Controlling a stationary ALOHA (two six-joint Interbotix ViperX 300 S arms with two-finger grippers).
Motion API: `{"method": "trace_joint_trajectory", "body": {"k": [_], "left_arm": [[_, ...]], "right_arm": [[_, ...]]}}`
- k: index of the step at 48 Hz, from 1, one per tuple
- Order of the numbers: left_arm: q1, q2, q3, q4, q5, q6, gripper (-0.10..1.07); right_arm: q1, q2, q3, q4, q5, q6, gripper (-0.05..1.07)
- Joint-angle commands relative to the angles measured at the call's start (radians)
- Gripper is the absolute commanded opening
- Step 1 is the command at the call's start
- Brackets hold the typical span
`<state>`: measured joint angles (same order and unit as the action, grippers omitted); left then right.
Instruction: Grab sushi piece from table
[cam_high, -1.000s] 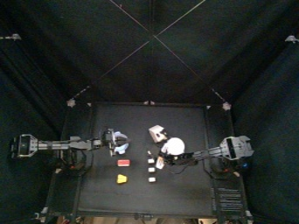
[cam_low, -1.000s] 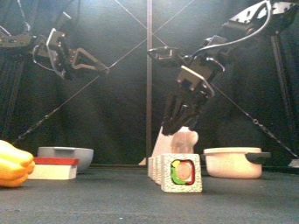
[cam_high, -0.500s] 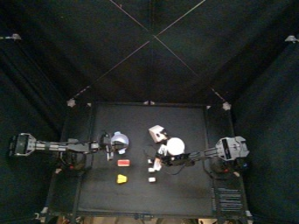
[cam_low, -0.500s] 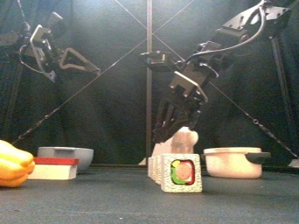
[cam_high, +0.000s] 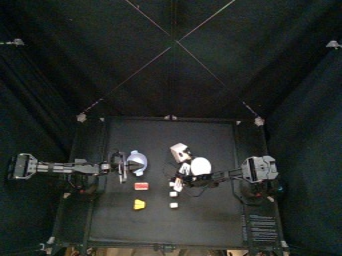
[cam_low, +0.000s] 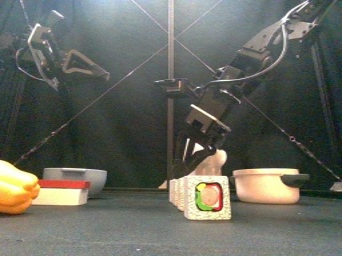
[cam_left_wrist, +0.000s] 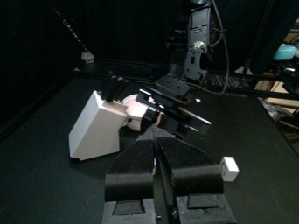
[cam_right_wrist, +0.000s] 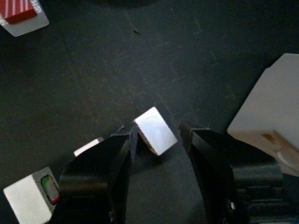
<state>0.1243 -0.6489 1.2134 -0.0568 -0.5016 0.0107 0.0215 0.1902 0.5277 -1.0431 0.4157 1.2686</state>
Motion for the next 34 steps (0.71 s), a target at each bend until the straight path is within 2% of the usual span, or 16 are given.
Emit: {"method": "trace_joint_trajectory", "body": {"k": [1,24,34], "left_arm": [[0.003,-0.002,-0.012,0.003,-0.009,0.000,0.35],[0.018,-0.002,-0.006,0.002,-0.009,0.000,0.35],[0.020,-0.002,-0.005,0.002,-0.009,0.000,0.35]], "right_arm": [[-0.012,-0.009,-0.018,-0.002,0.000,0.000,0.80],[-0.023,0.032,-0.043,0.000,-0.026,0.000,0.79],[-0.031,0.034,-0.044,0.008,-0.028,0.002,0.71]]}}
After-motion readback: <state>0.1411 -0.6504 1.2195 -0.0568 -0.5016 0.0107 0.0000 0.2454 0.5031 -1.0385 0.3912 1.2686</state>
